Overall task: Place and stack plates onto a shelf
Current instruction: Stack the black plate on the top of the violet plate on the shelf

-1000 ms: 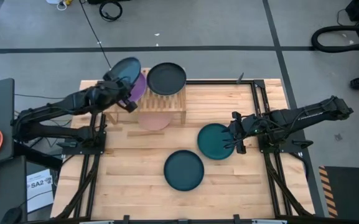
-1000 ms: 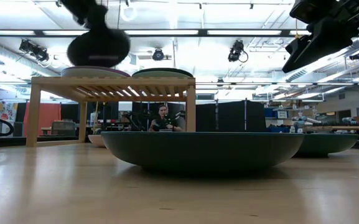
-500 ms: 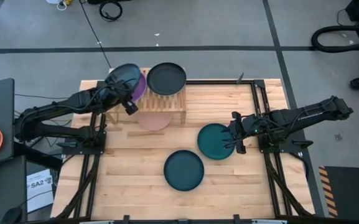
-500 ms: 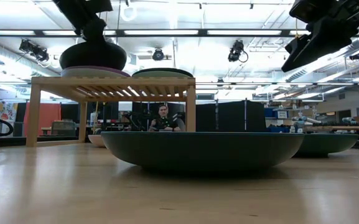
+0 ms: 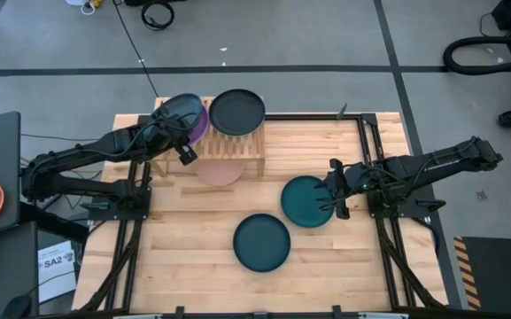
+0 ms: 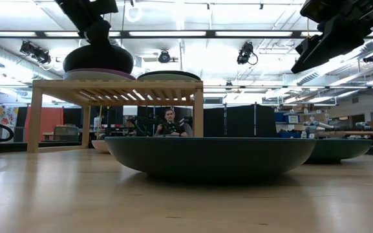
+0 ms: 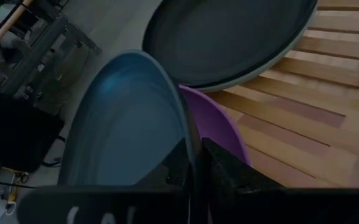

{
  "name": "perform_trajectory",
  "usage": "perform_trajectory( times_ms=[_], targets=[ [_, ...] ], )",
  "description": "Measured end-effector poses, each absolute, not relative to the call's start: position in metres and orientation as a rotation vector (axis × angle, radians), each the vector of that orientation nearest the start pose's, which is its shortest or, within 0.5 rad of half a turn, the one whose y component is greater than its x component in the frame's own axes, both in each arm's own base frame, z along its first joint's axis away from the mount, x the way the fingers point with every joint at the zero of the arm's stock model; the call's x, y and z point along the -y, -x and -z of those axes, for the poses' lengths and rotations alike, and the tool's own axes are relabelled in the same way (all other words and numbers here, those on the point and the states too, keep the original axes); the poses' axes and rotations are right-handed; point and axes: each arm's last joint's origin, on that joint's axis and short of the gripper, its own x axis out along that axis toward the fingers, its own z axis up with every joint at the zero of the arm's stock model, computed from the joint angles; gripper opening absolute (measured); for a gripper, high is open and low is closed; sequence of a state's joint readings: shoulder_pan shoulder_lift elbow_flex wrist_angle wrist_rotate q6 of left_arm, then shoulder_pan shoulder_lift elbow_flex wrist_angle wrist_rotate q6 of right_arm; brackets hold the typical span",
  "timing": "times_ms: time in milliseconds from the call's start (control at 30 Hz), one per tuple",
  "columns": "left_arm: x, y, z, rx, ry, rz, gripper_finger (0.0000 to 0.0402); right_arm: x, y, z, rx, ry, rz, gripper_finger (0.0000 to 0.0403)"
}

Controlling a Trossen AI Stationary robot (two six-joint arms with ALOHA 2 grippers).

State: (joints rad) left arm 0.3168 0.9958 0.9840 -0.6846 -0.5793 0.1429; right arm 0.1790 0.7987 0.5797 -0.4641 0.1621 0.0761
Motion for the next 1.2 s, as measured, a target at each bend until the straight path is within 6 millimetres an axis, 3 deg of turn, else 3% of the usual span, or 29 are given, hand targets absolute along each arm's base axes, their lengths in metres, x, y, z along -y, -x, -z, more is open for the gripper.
perform_trajectory(
  times_ms=[800,1200],
  targets=[
    [-0.0751,-0.1781,-0.3231,-0.775,-0.222,-0.807,0.0056,-0.0244,-0.1610,-0.2373,-0.673,0.043,0.010,0.0193],
    [-0.0751,-0.1781,-0.3231,-0.775,-0.222,-0.807,0.0157,-0.0244,-0.1610,-0.2374,-0.673,0.043,0.010,0.0193]
  ],
)
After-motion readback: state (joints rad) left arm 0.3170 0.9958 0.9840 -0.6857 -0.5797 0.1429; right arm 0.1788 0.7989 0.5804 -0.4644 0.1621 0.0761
